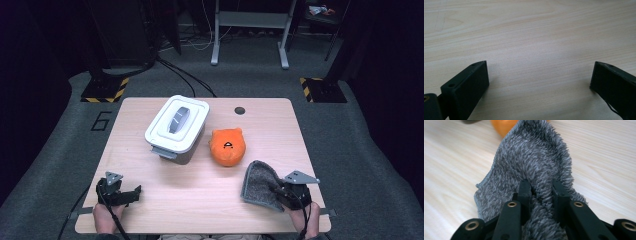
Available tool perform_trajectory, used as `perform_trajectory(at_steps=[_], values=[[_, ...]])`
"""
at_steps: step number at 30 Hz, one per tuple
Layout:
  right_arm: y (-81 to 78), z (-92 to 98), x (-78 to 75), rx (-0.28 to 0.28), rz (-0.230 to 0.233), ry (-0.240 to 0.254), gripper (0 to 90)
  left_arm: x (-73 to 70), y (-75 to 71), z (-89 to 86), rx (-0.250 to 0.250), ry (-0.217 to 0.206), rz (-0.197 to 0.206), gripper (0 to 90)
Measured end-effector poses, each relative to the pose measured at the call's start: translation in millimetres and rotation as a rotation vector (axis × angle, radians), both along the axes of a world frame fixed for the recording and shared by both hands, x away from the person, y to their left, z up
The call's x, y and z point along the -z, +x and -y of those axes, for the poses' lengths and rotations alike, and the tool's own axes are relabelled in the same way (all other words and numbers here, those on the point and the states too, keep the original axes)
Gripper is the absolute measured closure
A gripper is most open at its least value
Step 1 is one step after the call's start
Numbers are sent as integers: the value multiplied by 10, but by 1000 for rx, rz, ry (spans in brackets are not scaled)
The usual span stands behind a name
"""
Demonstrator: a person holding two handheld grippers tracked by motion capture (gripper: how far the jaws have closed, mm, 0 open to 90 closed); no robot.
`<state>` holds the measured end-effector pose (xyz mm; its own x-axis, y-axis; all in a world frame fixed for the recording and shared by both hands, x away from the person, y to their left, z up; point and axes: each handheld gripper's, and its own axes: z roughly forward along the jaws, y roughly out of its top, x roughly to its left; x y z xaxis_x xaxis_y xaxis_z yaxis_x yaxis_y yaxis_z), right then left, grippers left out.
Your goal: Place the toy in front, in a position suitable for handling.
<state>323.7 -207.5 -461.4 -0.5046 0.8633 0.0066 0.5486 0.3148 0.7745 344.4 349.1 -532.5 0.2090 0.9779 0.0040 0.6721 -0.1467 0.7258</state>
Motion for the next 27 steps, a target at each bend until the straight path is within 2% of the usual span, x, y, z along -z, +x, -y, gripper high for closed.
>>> perform_trajectory(at_steps=[4, 6, 11, 20, 27], values=[[77, 137, 3, 60, 11, -8, 730, -1, 0, 0, 0, 3, 0, 13], [129, 204, 23, 95, 6, 17, 730, -1, -1, 1, -1, 3, -1, 13], [253, 318, 51, 138, 10, 18, 727, -1, 0, 0, -1, 3, 0, 13], [463, 489, 135, 201, -15, 14, 721, -1, 0, 0, -1, 3, 0, 13], [631, 570, 276, 271, -52, -23, 707, -1, 0, 1, -1, 3, 0, 14]])
